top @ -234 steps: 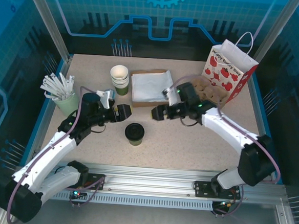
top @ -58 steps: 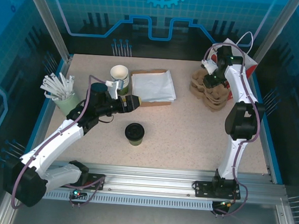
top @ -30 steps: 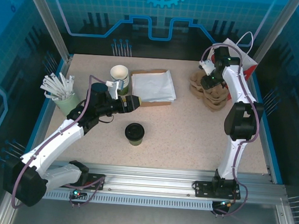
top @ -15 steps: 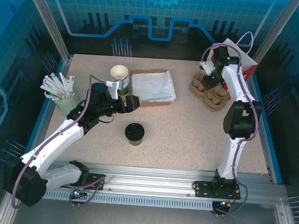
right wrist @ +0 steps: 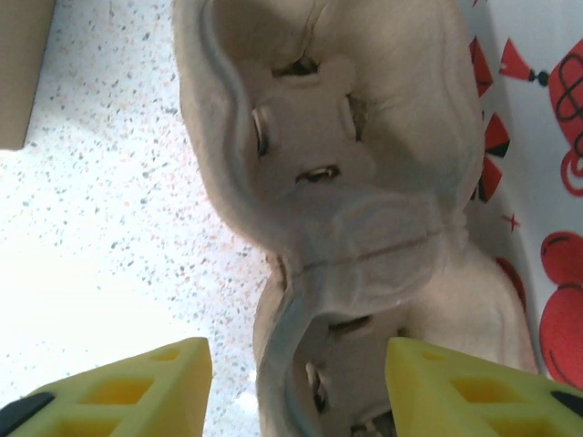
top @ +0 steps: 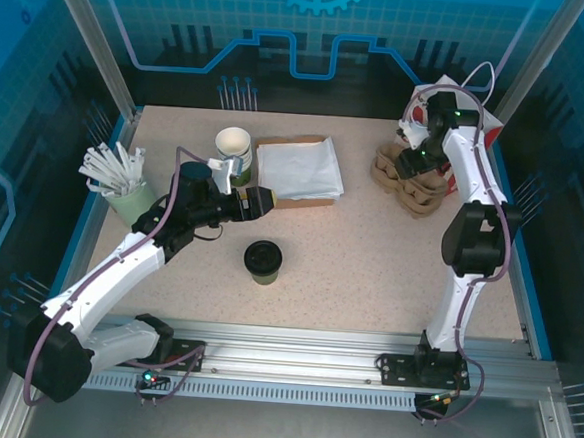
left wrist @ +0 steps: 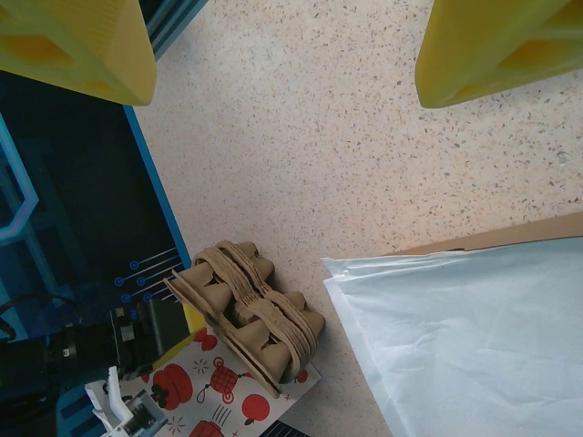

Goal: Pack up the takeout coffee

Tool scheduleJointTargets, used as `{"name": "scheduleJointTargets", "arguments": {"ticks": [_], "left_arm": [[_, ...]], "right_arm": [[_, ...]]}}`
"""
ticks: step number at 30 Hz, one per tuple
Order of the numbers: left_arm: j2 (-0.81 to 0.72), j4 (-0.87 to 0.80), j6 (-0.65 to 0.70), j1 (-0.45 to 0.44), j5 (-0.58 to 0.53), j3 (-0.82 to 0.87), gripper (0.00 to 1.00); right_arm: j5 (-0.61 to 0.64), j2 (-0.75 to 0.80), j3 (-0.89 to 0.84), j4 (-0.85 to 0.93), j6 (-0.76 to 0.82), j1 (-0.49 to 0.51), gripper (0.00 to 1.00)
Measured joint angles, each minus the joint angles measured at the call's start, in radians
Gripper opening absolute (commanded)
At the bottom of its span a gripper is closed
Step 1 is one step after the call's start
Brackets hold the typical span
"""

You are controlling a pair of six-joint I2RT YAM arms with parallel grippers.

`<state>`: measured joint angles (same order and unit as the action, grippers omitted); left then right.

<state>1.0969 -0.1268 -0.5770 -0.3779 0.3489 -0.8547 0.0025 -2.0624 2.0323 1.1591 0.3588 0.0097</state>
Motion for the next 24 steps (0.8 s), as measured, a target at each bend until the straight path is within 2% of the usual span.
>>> {"name": "scheduleJointTargets", "arguments": {"ticks": [7, 12, 24], "left_arm": [[0.0, 0.002, 0.0, 0.0, 0.0, 0.0, 0.76], [0.0, 0.002, 0.0, 0.0, 0.0, 0.0, 0.76], [0.0, 0.002, 0.0, 0.0, 0.0, 0.0, 0.77]], "right_arm": [[0.005, 0.004, -0.025, 0.032, -0.004, 0.0, 0.46], [0.006, 0.004, -0.026, 0.038, -0.004, -0.001, 0.37], [0.008, 0.003, -0.039, 0.045, -0.003, -0.005, 0.23]]}}
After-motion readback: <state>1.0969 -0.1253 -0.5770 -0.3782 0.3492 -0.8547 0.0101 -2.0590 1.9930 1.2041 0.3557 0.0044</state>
